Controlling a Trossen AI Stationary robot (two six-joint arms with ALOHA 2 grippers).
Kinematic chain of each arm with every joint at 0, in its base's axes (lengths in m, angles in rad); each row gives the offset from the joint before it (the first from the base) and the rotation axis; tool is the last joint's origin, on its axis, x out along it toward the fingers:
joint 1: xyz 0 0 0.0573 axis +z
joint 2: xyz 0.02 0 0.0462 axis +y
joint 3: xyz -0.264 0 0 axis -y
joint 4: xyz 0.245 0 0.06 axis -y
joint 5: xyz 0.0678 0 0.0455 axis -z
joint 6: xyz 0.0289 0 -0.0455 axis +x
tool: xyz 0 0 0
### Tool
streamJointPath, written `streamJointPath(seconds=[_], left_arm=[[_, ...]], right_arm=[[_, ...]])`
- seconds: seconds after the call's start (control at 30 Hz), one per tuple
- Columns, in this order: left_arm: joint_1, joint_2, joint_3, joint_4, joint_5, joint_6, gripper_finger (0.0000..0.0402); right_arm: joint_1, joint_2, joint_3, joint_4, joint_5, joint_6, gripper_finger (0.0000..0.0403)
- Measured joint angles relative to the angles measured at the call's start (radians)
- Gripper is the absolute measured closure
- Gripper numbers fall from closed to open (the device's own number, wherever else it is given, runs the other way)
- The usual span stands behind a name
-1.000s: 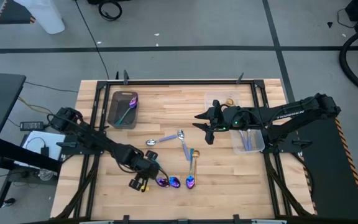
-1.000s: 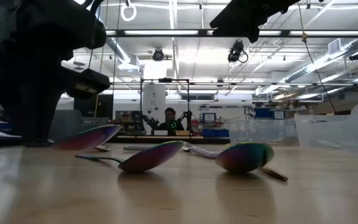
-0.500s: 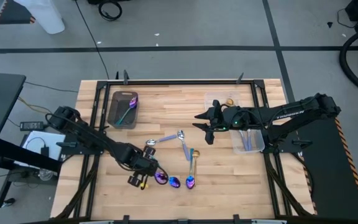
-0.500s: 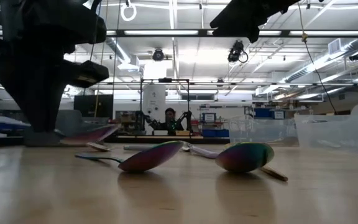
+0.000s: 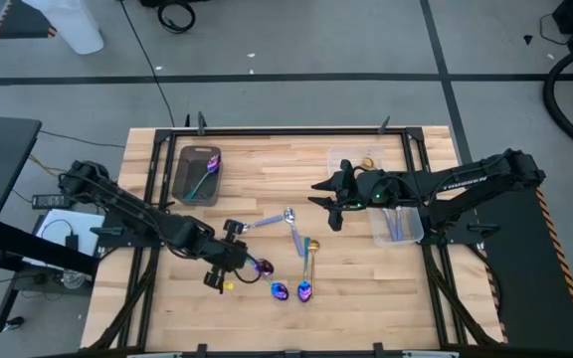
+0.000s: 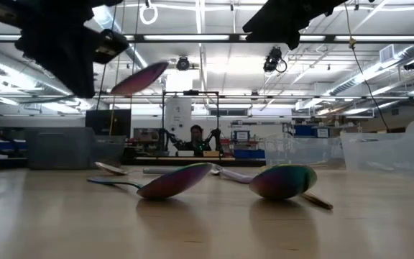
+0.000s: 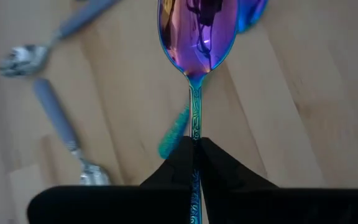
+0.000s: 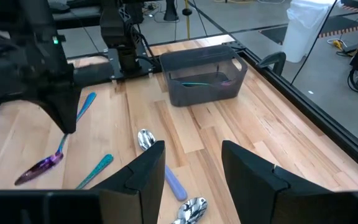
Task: Sort silverware by color (type)
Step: Put the blue spoon into the black bin
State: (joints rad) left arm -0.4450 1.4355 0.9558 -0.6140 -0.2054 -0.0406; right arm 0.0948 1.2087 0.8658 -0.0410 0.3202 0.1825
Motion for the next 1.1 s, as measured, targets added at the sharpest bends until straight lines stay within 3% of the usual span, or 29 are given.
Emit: streamJointPath(seconds=[0.77,1.1], left_arm=[[0.000,-0.058,0.000,-0.081,-0.135,0.001,0.0383],[0.049,-0.071,0.000,-0.120,-0.142,0.026,0.0383]], right_arm=[[0.000,0.000,0.000,0.000,0.000,0.000,0.0234],[0.001,0.000,0.000,0.000,0.000,0.005,0.0234]])
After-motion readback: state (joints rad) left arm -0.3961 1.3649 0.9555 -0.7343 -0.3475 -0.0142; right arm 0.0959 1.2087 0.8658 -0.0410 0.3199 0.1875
